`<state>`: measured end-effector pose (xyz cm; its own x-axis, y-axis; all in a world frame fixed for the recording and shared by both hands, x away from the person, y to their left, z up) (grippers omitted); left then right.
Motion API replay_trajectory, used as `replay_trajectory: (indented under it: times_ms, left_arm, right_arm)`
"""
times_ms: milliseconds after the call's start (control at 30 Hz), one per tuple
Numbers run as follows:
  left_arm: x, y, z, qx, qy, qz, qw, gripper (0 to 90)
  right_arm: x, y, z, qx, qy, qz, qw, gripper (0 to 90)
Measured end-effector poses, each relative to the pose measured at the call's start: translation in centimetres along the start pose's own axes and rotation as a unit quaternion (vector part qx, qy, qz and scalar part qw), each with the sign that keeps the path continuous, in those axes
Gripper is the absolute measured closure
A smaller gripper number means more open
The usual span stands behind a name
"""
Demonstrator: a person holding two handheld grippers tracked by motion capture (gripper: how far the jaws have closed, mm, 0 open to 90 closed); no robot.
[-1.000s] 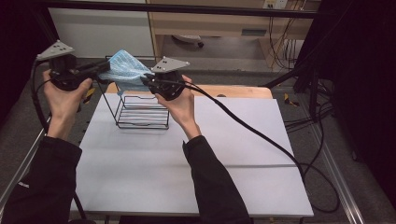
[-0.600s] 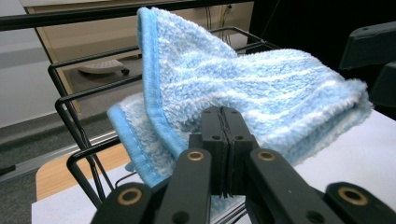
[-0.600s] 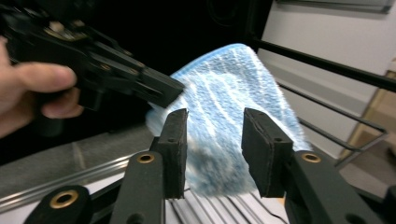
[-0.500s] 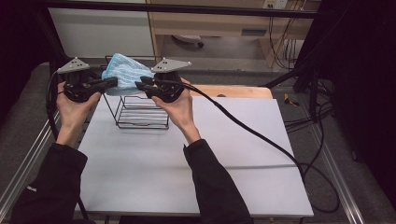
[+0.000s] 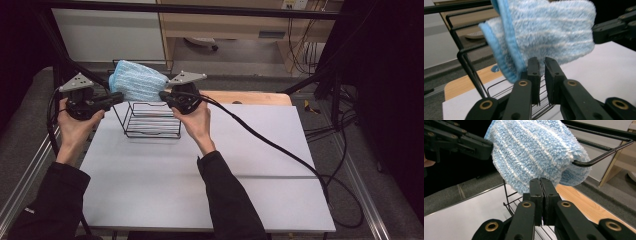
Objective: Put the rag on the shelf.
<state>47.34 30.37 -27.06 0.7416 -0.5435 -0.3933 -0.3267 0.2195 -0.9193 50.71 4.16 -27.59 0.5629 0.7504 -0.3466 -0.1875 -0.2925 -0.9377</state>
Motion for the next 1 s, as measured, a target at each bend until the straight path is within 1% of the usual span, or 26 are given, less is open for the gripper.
replay_trajectory:
  times_ms: [167, 267, 367, 500, 633, 733, 833, 900, 1000]
  left_arm:
    - [0.8, 0.5, 0.6, -0.012, -0.008, -0.003, 0.9999, 82.5]
    - [1.3, 0.4, 0.7, -0.013, -0.017, -0.008, 0.9997, 82.5]
    - [1.5, 0.5, 0.8, -0.017, -0.015, -0.008, 0.9997, 82.0]
    - [0.8, 0.5, 0.6, -0.015, -0.011, -0.011, 0.9998, 79.0]
    - [0.1, 0.2, 0.0, -0.014, -0.012, -0.018, 0.9997, 72.8]
    - [-0.4, 0.0, -0.2, -0.02, -0.01, -0.022, 0.9995, 67.0]
    - [-0.8, -0.2, -0.4, -0.02, -0.013, -0.021, 0.9995, 61.6]
    - [-1.0, -0.2, -0.5, -0.02, -0.018, -0.024, 0.9994, 58.6]
    - [-1.5, -0.3, -0.5, -0.022, -0.023, -0.024, 0.9992, 55.3]
  right_arm:
    - [0.4, 0.2, 0.0, -0.003, 0.009, -0.007, 0.9999, 86.9]
    - [0.6, 0.3, 0.0, -0.007, 0.015, -0.01, 0.9998, 84.8]
    - [0.6, 0.4, 0.1, -0.012, 0.016, -0.014, 0.9997, 82.7]
    - [0.1, 0.2, 0.3, -0.016, 0.015, -0.022, 0.9995, 78.7]
    - [-0.6, -0.1, 0.7, -0.024, 0.011, -0.028, 0.9993, 71.9]
    - [-1.1, -0.3, 0.9, -0.021, 0.007, -0.034, 0.9992, 66.7]
    - [-1.6, -0.6, 1.0, -0.019, 0.005, -0.039, 0.999, 61.7]
    - [-2.0, -0.9, 0.9, -0.021, 0.008, -0.043, 0.9988, 57.5]
    - [-2.7, -1.1, 0.9, -0.021, 0.01, -0.042, 0.9989, 51.5]
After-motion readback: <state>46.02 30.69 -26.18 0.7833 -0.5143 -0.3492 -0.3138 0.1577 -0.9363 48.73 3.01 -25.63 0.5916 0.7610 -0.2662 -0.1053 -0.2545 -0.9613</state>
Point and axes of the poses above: each handheld gripper's, and its own axes: x roughly forward along the jaws, y roughly out of its underside, z roughly to its left, the point moved 2 cm from there along x, roughly forward along the jaws, and after that the axes turned 1 degree about -x, right-handed, at the moved point
